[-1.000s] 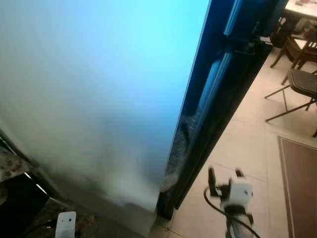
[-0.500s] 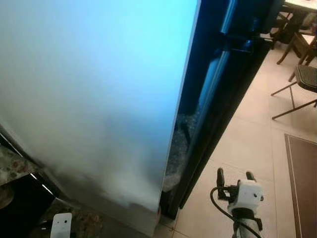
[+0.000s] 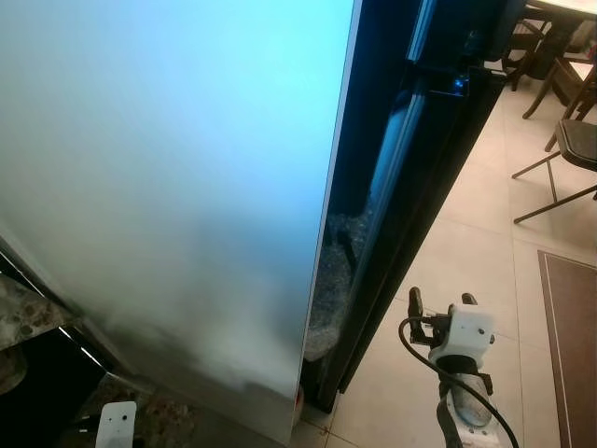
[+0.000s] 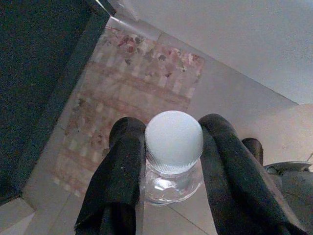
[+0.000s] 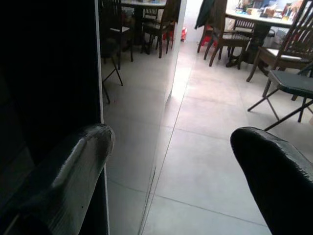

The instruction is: Restocking fridge

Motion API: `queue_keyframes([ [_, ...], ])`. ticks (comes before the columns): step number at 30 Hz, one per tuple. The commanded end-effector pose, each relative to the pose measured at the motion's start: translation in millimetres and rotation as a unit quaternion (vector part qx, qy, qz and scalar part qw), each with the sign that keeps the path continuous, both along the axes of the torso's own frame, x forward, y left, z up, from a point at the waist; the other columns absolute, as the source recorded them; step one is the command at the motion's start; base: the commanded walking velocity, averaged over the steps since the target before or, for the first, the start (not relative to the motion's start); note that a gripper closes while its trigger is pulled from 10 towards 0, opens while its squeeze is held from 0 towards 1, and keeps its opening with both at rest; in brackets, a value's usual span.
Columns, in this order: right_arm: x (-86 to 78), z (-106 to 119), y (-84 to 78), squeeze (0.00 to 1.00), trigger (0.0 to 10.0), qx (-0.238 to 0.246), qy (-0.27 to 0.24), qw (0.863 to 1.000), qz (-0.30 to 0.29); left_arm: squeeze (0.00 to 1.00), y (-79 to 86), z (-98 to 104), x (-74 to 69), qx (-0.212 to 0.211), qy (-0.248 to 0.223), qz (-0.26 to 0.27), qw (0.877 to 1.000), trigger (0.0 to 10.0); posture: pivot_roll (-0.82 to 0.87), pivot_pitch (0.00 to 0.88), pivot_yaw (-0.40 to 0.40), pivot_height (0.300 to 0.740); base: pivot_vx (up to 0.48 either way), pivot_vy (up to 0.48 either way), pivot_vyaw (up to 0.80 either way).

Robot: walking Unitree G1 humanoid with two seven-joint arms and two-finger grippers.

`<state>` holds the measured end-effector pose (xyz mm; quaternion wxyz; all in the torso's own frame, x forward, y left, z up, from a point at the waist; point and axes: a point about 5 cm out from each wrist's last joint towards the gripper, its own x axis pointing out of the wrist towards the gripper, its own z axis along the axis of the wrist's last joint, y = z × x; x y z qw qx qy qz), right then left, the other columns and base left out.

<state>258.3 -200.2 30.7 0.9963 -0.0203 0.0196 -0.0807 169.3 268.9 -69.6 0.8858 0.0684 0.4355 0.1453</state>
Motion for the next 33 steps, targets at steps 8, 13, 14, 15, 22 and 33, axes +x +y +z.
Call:
queue_keyframes([
  [8,8.4,0.3,6.4,0.0,10.0,0.018,0.009,0.999,0.03,0.0,3.4,-0.4,-4.3,0.006,0.004,-0.009,1.0,10.0,0.0,0.0,-0.006,0.74,0.0,0.0,0.0],
  [13,17.7,7.0,4.5,0.0,10.0,0.021,0.003,0.999,0.042,0.0,2.6,-0.7,-4.3,0.005,0.003,-0.009,1.0,10.0,0.0,0.0,-0.015,0.74,0.0,0.0,0.0],
  [14,18.8,7.8,4.2,0.0,10.0,0.023,0.003,0.999,0.045,0.0,2.4,-0.7,-4.3,0.005,0.002,-0.009,1.0,10.0,0.0,0.0,-0.017,0.74,0.0,0.0,0.0],
  [15,19.4,8.0,4.2,0.0,10.0,0.025,0.002,0.999,0.047,0.0,2.3,-0.7,-4.3,0.004,0.002,-0.009,1.0,10.0,0.0,0.0,-0.017,0.74,0.0,0.0,0.0],
  [22,30.4,17.9,1.1,0.0,10.0,0.017,-0.007,0.998,0.059,0.0,1.3,-1.6,-5.8,0.003,0.003,-0.009,1.0,10.0,0.0,0.0,-0.022,0.74,0.0,0.0,0.0],
  [33,31.3,16.5,1.7,0.0,10.0,0.011,0.0,0.997,0.078,0.0,2.0,-2.0,-7.4,0.003,0.004,-0.009,1.0,10.0,0.01,0.0,-0.025,0.74,0.0,0.0,0.0],
])
